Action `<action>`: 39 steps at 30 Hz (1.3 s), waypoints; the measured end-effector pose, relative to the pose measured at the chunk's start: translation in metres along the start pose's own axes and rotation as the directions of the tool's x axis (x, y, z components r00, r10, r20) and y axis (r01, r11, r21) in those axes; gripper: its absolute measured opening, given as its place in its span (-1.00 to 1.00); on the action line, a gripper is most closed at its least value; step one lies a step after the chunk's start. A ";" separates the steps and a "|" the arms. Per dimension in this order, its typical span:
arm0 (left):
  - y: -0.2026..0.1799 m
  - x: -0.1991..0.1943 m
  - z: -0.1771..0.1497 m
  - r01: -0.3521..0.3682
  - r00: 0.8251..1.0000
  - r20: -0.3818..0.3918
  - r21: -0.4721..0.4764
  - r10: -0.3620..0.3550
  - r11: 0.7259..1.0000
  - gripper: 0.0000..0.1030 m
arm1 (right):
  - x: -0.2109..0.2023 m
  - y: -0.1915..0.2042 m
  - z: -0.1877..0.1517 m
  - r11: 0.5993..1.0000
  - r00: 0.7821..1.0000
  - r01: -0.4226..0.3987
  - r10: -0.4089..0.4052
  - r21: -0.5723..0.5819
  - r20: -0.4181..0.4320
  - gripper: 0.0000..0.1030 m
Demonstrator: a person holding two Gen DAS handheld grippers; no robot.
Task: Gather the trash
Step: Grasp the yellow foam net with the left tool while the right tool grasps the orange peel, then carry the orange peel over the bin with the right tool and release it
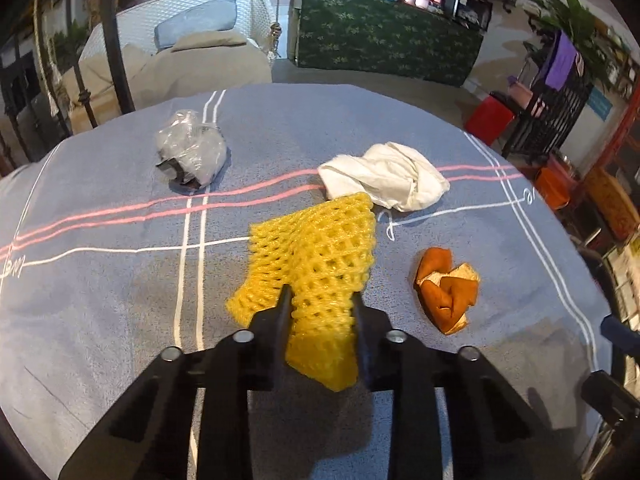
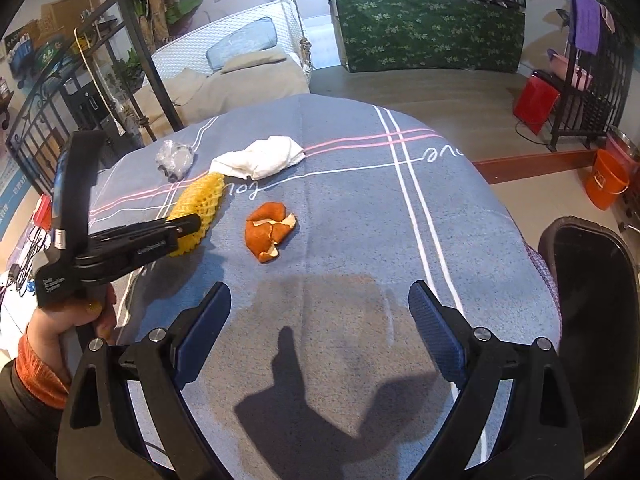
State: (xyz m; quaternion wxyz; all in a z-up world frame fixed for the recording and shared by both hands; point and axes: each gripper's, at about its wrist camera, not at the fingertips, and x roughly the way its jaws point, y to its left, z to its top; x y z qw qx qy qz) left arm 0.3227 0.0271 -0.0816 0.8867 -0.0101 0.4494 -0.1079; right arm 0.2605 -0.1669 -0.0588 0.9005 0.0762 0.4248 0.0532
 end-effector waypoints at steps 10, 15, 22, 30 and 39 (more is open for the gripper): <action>0.027 -0.051 -0.023 0.034 0.996 0.088 -0.131 -0.023 0.991 -0.62 | 0.030 0.032 0.015 0.995 0.996 -0.058 0.052 -0.077 -0.066 0.74; 0.037 -0.073 -0.033 0.028 0.992 0.124 -0.161 -0.008 0.987 -0.62 | 0.061 0.052 0.026 0.988 0.992 -0.053 0.036 -0.145 -0.118 0.74; 0.044 -0.087 -0.040 0.022 0.989 0.150 -0.168 0.003 0.985 -0.62 | 0.106 0.061 0.040 0.982 0.983 0.023 -0.057 -0.189 -0.176 0.57; 0.049 -0.085 -0.042 0.051 0.988 0.152 -0.178 -0.023 0.983 -0.61 | 0.128 0.070 0.043 0.970 0.974 0.077 -0.123 -0.230 -0.193 0.41; 0.053 -0.084 -0.044 0.061 0.988 0.154 -0.192 -0.031 0.979 -0.62 | 0.129 0.084 0.047 0.952 0.974 0.119 -0.167 -0.281 -0.153 -0.11</action>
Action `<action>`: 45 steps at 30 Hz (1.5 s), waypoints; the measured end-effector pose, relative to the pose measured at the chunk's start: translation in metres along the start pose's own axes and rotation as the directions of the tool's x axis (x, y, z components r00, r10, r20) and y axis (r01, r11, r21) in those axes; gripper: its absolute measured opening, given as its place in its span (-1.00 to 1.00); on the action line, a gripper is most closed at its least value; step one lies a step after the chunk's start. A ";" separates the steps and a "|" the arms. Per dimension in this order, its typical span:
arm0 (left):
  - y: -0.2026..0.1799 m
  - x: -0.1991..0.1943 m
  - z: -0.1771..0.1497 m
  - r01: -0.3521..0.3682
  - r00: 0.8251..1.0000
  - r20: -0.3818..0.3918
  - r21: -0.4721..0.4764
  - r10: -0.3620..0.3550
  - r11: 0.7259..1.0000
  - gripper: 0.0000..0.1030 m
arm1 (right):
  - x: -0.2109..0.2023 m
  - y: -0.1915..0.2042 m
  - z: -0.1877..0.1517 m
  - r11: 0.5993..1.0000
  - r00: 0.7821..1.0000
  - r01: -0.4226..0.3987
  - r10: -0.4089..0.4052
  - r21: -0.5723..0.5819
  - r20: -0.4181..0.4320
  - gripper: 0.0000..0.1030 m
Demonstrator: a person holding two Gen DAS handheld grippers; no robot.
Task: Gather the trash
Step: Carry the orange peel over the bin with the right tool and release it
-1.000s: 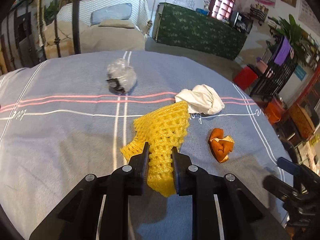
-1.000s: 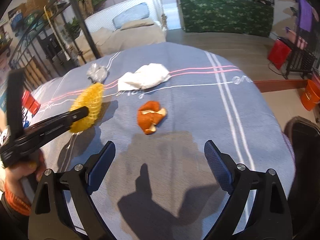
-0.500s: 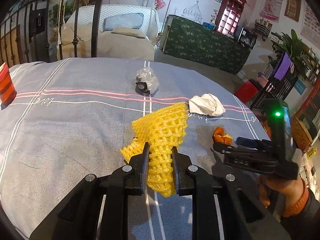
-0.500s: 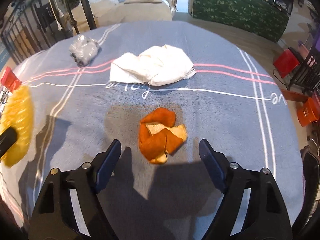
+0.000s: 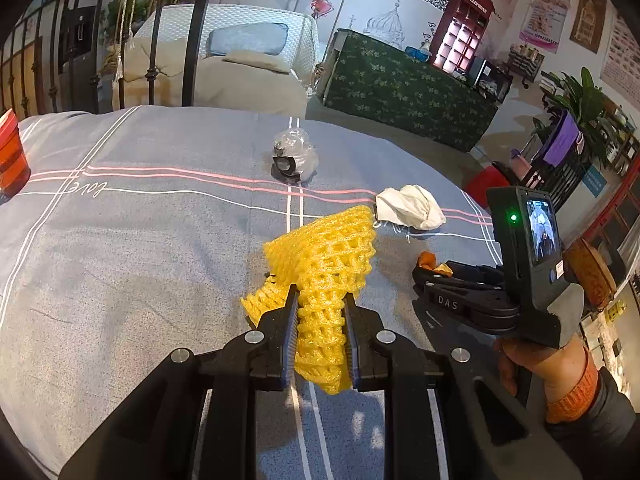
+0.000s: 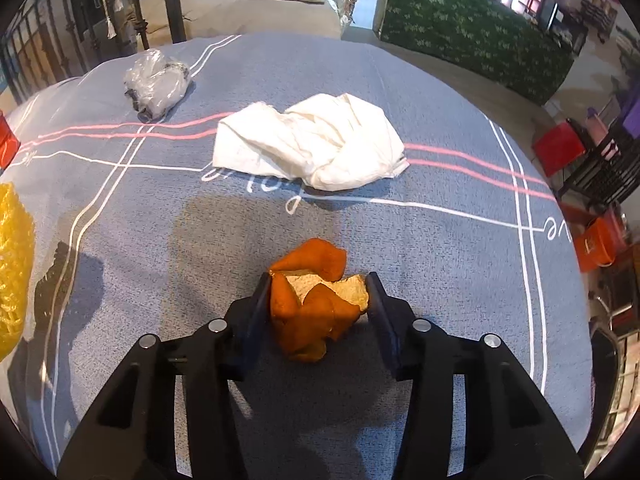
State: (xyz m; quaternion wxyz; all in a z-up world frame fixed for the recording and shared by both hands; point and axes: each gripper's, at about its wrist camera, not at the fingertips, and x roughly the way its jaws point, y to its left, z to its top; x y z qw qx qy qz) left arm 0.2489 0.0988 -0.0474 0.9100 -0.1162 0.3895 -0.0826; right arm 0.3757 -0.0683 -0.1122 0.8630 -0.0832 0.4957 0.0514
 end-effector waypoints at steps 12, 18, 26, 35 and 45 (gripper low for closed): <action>-0.012 -0.012 -0.007 0.009 1.000 0.021 0.023 -0.009 1.000 -0.62 | -0.034 -0.008 -0.023 0.998 0.997 -0.054 0.053 0.015 0.059 -0.21; -0.021 -0.018 -0.011 0.021 0.999 0.030 0.043 -0.022 0.999 -0.62 | -0.065 -0.016 -0.045 0.996 0.990 -0.081 0.076 0.038 0.117 -0.21; -0.044 -0.025 -0.020 0.043 0.998 0.042 0.090 -0.047 0.995 -0.62 | -0.103 -0.036 -0.079 0.990 0.979 -0.098 0.077 0.102 0.187 -0.21; -0.079 -0.031 -0.031 0.073 0.995 0.051 0.159 -0.082 0.985 -0.62 | -0.134 -0.064 -0.119 0.984 0.969 -0.080 0.040 0.157 0.243 -0.21; -0.129 -0.035 -0.048 0.146 0.986 0.039 0.248 -0.161 0.958 -0.62 | -0.157 -0.105 -0.162 0.966 0.963 -0.068 -0.002 0.248 0.271 -0.21</action>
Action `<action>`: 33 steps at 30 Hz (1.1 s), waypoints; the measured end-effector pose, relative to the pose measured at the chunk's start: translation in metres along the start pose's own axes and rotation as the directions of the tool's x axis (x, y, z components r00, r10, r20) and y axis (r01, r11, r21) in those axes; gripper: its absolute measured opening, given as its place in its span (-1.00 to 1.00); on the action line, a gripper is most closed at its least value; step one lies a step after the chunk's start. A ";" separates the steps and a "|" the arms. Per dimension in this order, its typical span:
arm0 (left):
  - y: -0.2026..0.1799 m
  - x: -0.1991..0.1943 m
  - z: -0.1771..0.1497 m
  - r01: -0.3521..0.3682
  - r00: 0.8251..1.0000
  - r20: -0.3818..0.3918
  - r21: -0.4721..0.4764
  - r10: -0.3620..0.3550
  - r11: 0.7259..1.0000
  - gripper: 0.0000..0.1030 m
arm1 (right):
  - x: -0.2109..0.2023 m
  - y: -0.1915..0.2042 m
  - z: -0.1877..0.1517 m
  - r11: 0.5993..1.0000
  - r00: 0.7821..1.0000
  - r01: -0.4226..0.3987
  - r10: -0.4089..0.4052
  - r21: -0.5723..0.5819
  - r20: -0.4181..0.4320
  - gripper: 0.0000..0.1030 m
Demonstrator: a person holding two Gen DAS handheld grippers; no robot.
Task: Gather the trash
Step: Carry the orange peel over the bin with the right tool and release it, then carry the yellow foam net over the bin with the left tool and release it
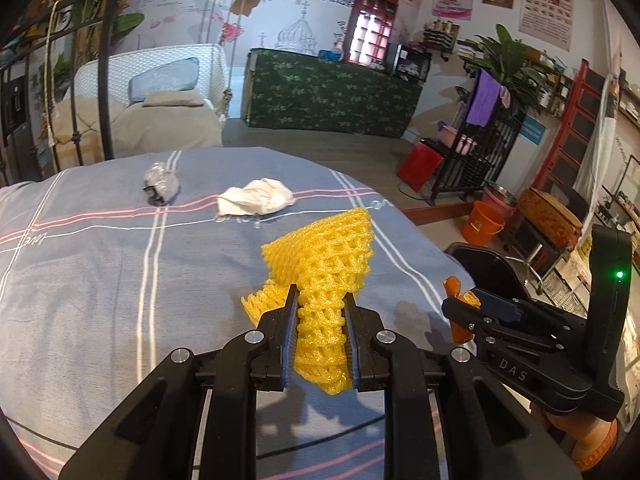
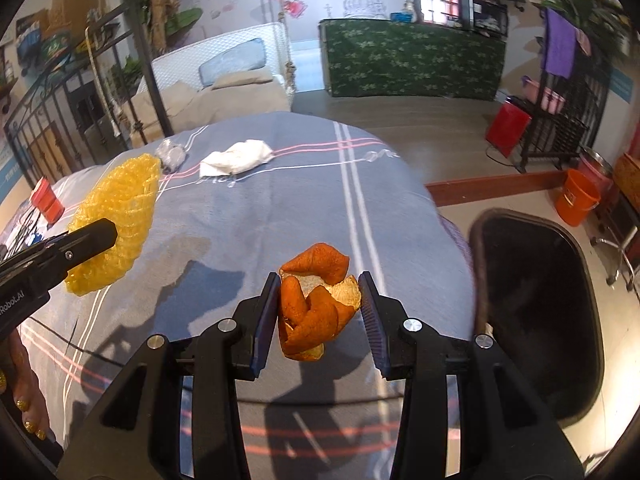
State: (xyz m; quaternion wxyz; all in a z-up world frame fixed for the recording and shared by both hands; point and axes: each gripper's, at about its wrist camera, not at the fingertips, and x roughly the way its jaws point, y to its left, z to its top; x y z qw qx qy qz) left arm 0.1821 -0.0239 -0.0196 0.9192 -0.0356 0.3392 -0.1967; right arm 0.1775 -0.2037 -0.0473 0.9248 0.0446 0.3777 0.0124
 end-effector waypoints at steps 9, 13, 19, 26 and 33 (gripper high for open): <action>-0.050 0.012 -0.009 0.074 0.997 -0.012 0.078 -0.073 0.994 -0.61 | -0.021 -0.055 -0.024 0.992 0.997 0.069 -0.071 0.109 0.022 -0.21; -0.070 0.021 -0.013 0.107 0.994 -0.027 0.106 -0.105 0.989 -0.61 | -0.025 -0.084 -0.033 0.980 0.992 0.121 -0.125 0.156 0.018 -0.21; -0.093 0.028 -0.016 0.146 0.989 -0.045 0.139 -0.141 0.979 -0.61 | -0.020 -0.133 -0.044 0.952 0.976 0.215 -0.218 0.218 -0.012 -0.21; -0.113 0.033 -0.015 0.180 0.984 -0.046 0.194 -0.174 0.964 -0.61 | 0.007 -0.174 -0.055 0.923 0.961 0.275 -0.265 0.270 -0.074 -0.21; -0.124 0.035 -0.015 0.196 0.981 -0.050 0.231 -0.189 0.953 -0.61 | 0.026 -0.199 -0.065 0.899 0.951 0.308 -0.283 0.311 -0.123 -0.01</action>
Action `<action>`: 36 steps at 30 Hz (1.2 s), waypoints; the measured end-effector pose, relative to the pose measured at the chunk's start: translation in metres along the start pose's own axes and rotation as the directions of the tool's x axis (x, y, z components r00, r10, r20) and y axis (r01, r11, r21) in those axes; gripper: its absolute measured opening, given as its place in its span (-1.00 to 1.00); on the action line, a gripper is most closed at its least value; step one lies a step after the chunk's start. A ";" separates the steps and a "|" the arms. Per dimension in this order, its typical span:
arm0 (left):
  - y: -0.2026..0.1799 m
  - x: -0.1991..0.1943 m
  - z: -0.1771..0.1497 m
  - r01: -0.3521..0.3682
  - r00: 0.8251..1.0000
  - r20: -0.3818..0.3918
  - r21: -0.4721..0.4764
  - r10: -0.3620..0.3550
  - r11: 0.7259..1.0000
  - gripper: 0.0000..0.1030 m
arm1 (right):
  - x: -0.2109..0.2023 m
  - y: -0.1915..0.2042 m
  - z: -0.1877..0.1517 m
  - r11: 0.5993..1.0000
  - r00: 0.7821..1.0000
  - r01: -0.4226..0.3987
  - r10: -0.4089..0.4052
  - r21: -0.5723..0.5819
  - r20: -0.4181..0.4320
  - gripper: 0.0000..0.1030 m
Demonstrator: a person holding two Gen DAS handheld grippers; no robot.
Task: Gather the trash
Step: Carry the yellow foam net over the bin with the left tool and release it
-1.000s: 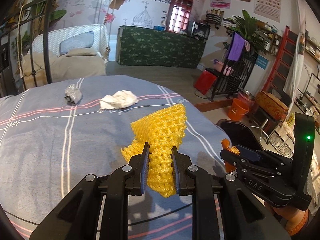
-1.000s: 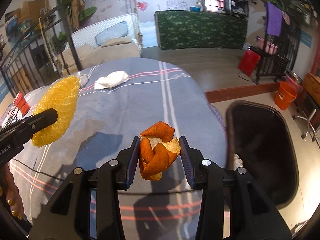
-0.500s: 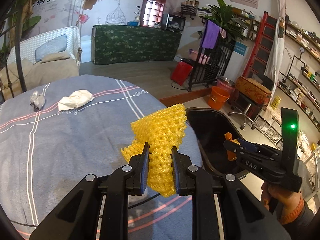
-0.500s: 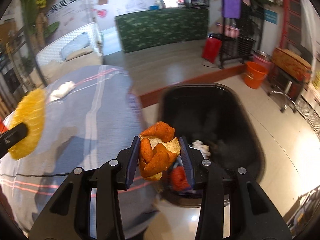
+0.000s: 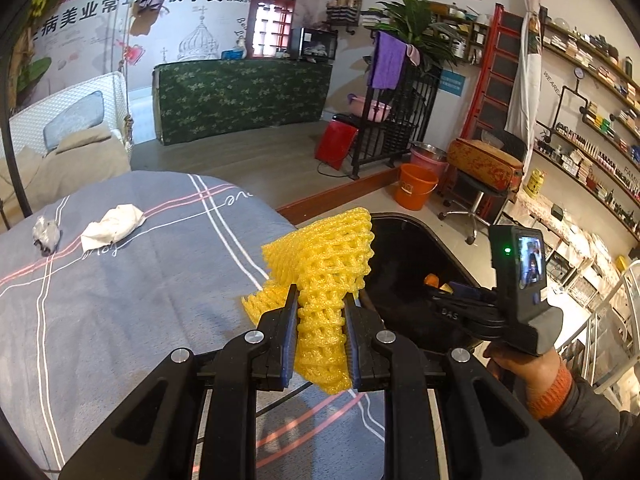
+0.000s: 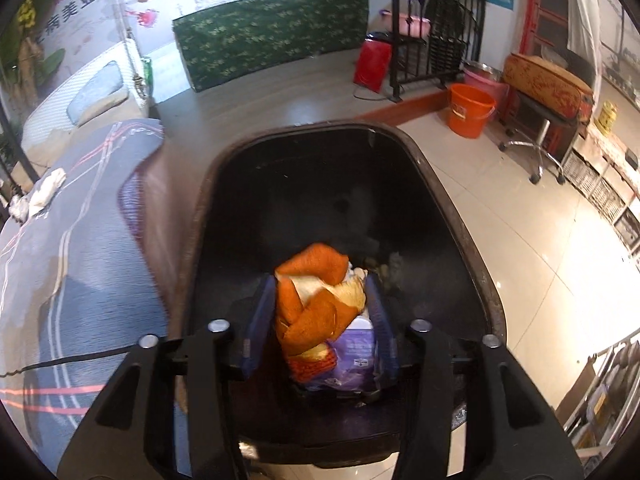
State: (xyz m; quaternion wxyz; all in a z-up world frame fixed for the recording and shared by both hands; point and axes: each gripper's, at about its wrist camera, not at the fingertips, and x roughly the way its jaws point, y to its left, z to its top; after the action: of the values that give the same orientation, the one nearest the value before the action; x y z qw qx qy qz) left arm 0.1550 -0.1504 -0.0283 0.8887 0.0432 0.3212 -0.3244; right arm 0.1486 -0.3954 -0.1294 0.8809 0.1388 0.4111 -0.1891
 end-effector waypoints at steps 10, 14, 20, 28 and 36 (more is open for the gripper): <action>-0.013 0.007 0.004 0.021 1.000 -0.011 0.025 -0.020 0.999 -0.61 | -0.018 -0.002 -0.007 1.000 1.000 -0.015 0.015 0.014 0.015 0.10; -0.022 0.012 0.009 0.056 0.998 -0.012 0.043 -0.055 0.998 -0.61 | -0.033 -0.004 -0.010 1.000 0.999 -0.014 0.013 0.026 0.046 0.30; -0.039 0.025 0.015 0.102 0.994 -0.032 0.069 -0.100 0.992 -0.61 | -0.053 -0.008 -0.014 0.999 0.997 -0.011 0.009 0.031 0.080 0.33; -0.066 0.058 0.023 0.186 0.979 -0.101 0.087 -0.177 0.979 -0.61 | -0.070 -0.019 -0.022 0.998 0.995 -0.007 0.001 0.063 0.102 0.49; -0.095 0.101 0.028 0.249 0.953 -0.202 0.096 -0.226 0.964 -0.61 | -0.082 -0.038 -0.035 0.994 0.994 0.013 -0.025 0.108 0.106 0.56</action>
State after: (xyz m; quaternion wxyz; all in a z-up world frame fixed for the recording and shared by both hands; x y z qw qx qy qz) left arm 0.1714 -0.2887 -0.0541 0.8042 0.0883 0.3871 -0.4424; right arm 0.0600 -0.3971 -0.0904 0.8911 0.1718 0.3537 -0.2265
